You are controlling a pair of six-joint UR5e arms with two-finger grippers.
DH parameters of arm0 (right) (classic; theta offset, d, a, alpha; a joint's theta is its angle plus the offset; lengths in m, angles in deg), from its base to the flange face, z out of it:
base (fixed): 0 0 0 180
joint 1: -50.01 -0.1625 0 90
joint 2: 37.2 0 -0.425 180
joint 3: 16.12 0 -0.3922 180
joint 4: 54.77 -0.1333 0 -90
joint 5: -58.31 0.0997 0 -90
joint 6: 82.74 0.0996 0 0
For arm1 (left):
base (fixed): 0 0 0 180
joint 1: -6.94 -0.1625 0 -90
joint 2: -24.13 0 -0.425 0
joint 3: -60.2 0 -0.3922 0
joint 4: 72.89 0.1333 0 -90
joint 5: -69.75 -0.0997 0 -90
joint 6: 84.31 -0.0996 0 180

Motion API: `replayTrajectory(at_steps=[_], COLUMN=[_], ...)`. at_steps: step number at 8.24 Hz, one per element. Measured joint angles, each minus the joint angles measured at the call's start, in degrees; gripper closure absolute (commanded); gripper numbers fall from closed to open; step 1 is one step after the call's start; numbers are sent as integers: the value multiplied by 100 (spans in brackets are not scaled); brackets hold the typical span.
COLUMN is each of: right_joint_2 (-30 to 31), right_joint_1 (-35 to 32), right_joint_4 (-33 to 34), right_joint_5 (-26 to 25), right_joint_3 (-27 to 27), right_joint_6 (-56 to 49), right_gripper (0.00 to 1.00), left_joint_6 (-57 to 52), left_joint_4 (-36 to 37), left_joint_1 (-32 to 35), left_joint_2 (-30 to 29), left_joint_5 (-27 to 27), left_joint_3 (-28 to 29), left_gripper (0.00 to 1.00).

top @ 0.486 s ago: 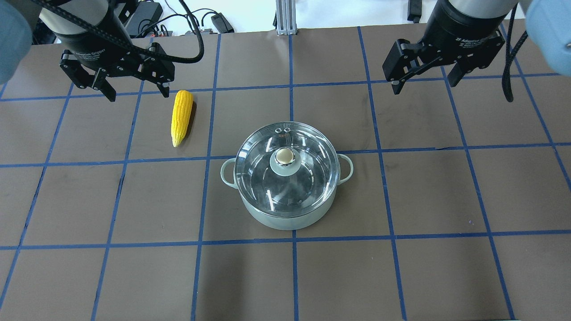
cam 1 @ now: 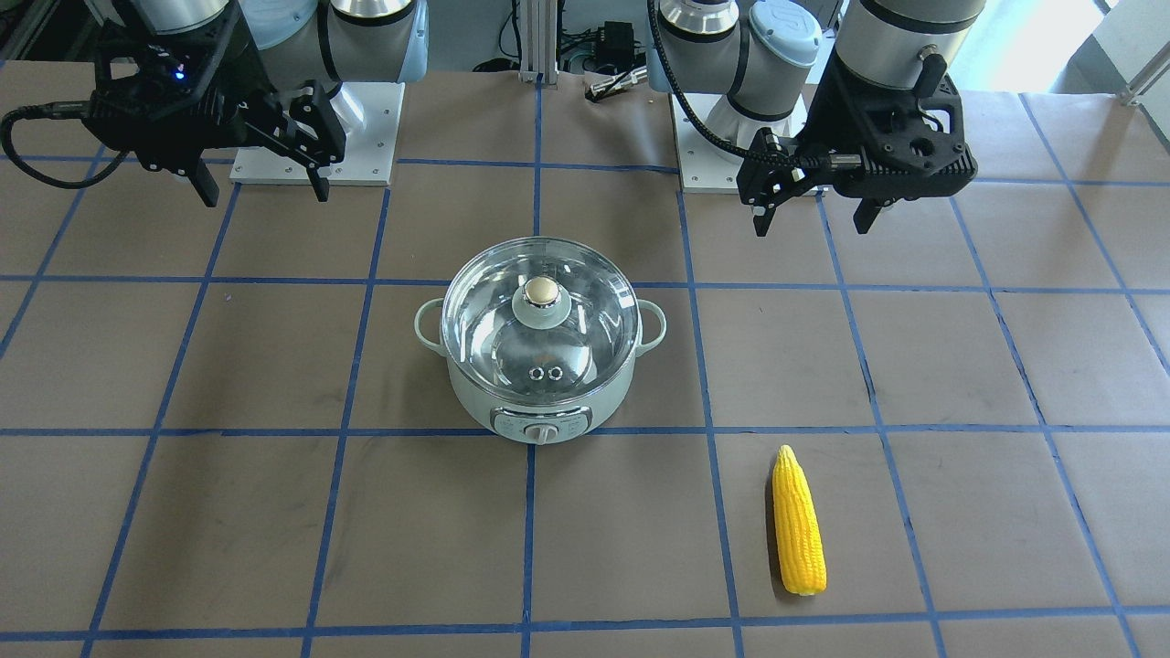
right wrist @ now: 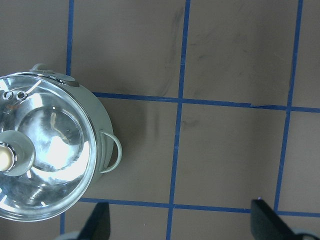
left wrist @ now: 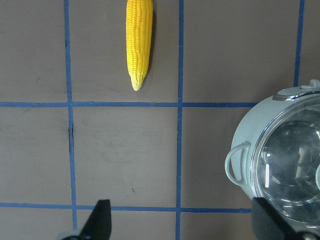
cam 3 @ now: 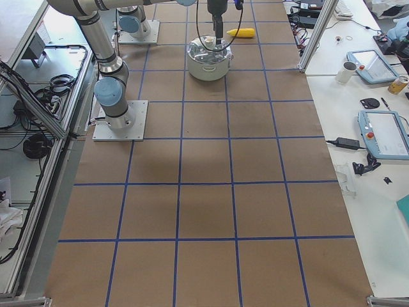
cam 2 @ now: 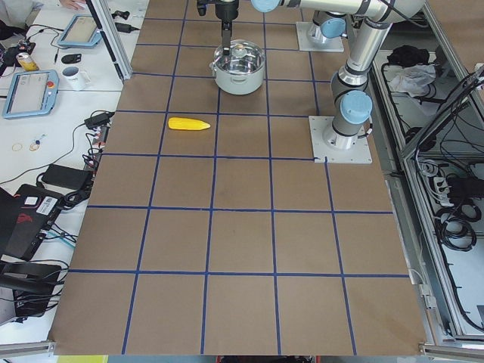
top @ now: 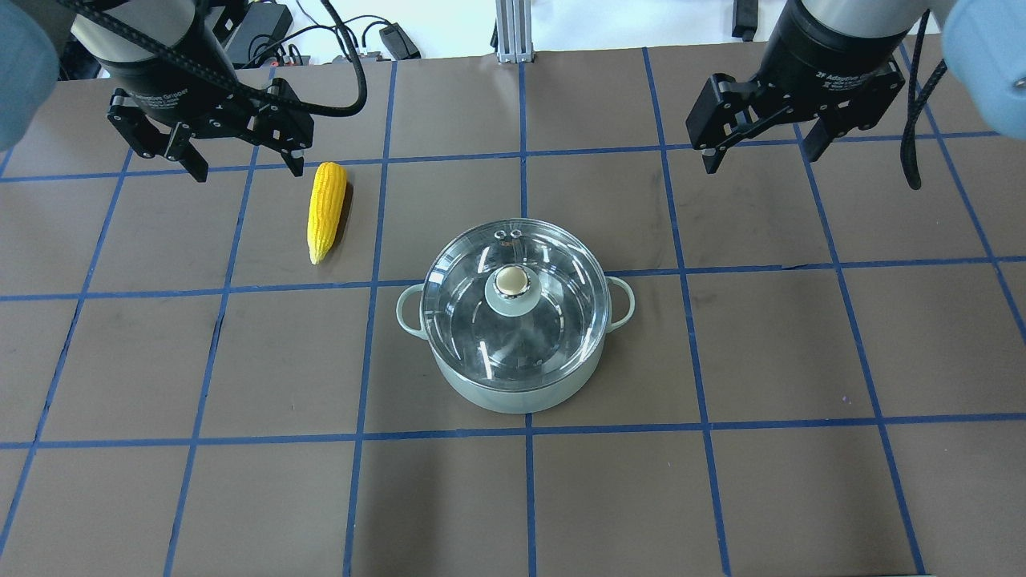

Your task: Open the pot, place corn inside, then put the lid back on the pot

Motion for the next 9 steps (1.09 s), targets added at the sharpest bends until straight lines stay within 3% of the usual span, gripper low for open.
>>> replayTrajectory(at_steps=[4,9], right_joint_2=[-147,-1156], right_joint_1=[-197,-1948], right_joint_4=[122,1239], right_joint_5=[83,79], right_joint_3=[15,35], right_joint_6=[662,2264], right_gripper=[0,0], left_joint_6=[-910,-1808], left_joint_4=[437,1582], left_joint_1=[-161,-626], left_joint_2=[-284,-1270], left_joint_5=[22,370], left_joint_3=[-1,-63], left_gripper=[0,0])
